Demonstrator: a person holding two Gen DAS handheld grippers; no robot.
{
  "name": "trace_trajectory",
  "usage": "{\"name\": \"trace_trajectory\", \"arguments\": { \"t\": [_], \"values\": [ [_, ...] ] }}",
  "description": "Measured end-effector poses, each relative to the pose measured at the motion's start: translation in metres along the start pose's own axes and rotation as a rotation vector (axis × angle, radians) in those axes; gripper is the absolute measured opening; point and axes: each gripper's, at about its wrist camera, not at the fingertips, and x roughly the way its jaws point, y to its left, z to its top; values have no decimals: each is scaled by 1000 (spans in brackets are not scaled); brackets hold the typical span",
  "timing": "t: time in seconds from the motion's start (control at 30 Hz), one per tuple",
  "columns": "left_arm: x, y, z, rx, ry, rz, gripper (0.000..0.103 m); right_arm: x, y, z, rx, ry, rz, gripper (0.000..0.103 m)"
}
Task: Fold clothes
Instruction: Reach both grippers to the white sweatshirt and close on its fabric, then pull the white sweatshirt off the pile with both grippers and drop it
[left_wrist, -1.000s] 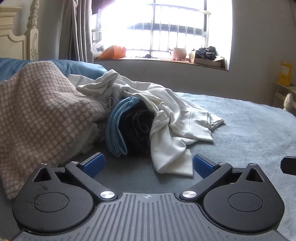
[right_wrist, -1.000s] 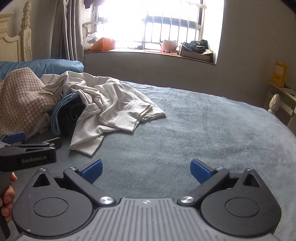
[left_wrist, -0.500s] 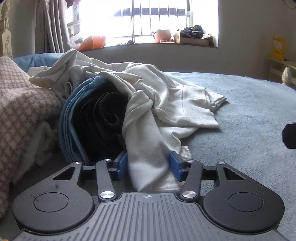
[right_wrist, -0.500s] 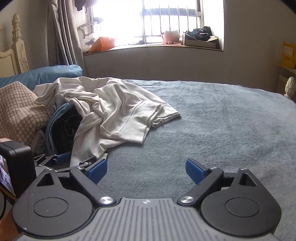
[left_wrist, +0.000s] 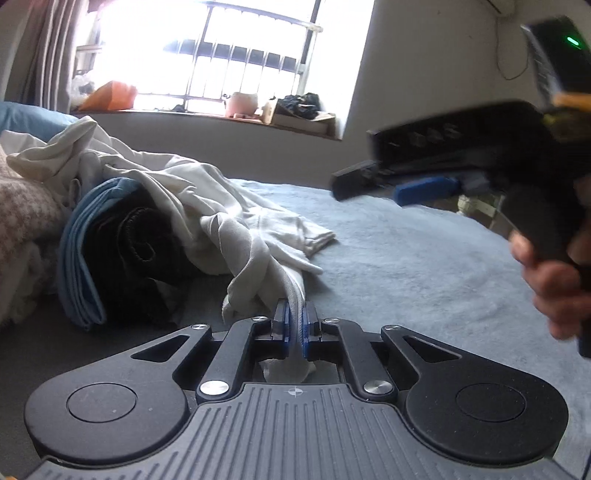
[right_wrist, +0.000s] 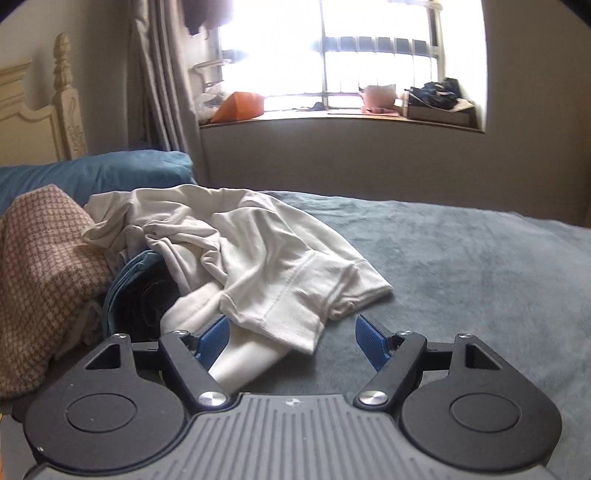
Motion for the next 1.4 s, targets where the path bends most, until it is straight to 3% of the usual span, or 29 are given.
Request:
{"name": "trace_trajectory", "arguments": {
  "t": [0.23,0.37,0.47,0.57,0.63,0.67,0.73,0.87,1.07,1.17,1.4],
  "values": [
    [14,24,-17,-168,35,-48,4,76,38,23,-162,87,14,82],
    [20,31,-21,-210,27,-67,5,121,62,22,-268,139,2,83],
    [24,33,-23,-221,19,-86,5,145,66,24,-274,173,-43,78],
    [28,37,-25,-245,12,-109,5,166,66,26,-262,206,-98,66],
    [30,40,-26,-264,8,-125,5,181,67,28,-254,228,-135,34],
    [31,42,-27,-275,5,-134,5,184,66,29,-252,227,-158,27],
    [32,45,-27,-298,-1,-153,5,174,63,31,-255,177,-218,16],
    [28,43,-26,-304,-11,-166,5,143,50,40,-229,80,-329,12],
    [14,37,-22,-275,-40,-164,5,76,26,44,-105,-48,-412,9],
    [2,22,-16,-266,-63,-161,5,36,14,45,-68,-120,-452,8],
    [-48,-41,-22,-187,-27,-277,5,-56,-17,32,14,-203,-495,8]
  ]
}}
